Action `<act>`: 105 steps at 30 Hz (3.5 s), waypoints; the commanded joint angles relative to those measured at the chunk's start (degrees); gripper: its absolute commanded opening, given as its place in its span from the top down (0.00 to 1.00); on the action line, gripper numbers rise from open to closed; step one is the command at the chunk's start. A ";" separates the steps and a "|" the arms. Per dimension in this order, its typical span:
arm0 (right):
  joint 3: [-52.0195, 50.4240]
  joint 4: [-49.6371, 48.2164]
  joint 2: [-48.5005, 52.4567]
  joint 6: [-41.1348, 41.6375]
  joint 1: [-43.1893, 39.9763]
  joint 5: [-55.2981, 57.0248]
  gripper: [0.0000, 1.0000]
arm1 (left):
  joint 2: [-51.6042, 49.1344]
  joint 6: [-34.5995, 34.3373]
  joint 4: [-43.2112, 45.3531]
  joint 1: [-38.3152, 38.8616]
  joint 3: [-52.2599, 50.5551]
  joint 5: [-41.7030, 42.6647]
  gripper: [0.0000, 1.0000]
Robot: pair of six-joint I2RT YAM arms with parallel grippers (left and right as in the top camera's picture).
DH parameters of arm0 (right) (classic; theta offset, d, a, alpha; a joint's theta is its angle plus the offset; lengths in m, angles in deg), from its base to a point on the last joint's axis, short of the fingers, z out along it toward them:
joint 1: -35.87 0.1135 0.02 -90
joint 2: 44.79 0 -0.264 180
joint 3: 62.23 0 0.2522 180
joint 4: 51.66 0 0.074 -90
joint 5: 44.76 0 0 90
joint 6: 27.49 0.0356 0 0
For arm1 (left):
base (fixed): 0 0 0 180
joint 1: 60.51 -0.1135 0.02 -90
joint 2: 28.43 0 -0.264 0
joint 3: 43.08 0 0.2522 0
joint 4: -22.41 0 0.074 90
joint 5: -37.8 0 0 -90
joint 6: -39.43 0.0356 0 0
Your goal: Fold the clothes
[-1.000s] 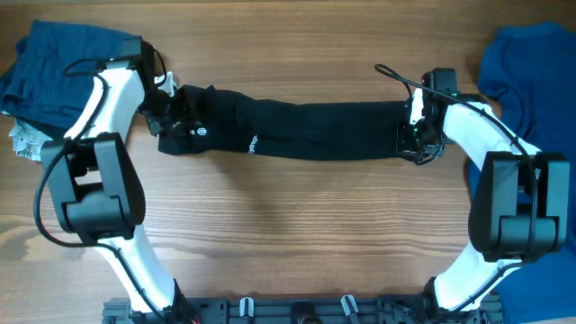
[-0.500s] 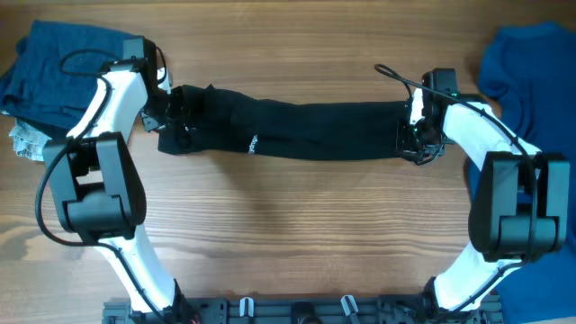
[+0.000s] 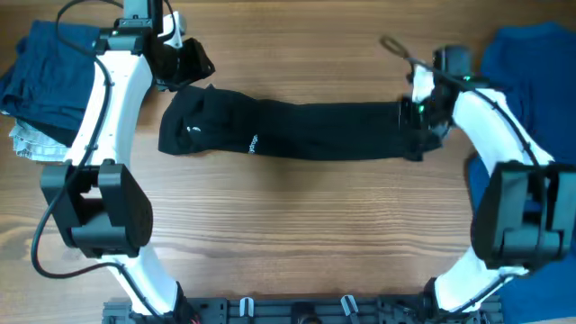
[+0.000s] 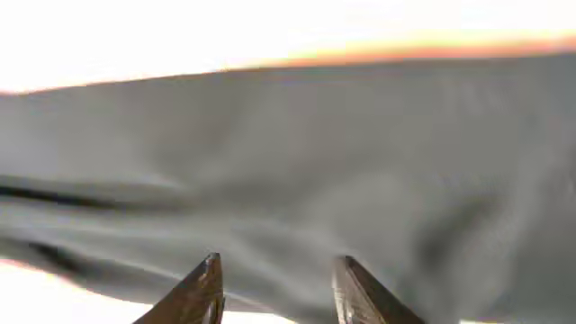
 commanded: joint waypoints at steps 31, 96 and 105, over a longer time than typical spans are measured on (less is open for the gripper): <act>4.44 -30.91 11.30 -1.64 34.14 -0.92 0.62 | -0.55 -0.61 0.22 -7.80 -0.11 -17.33 0.42; -5.18 -2.01 6.03 3.23 9.42 13.31 0.96 | -9.90 -0.37 12.52 2.60 -11.78 -1.05 0.82; -15.04 -6.14 6.10 8.72 9.20 27.63 0.96 | -13.88 -0.50 18.80 2.60 -11.78 -14.08 0.85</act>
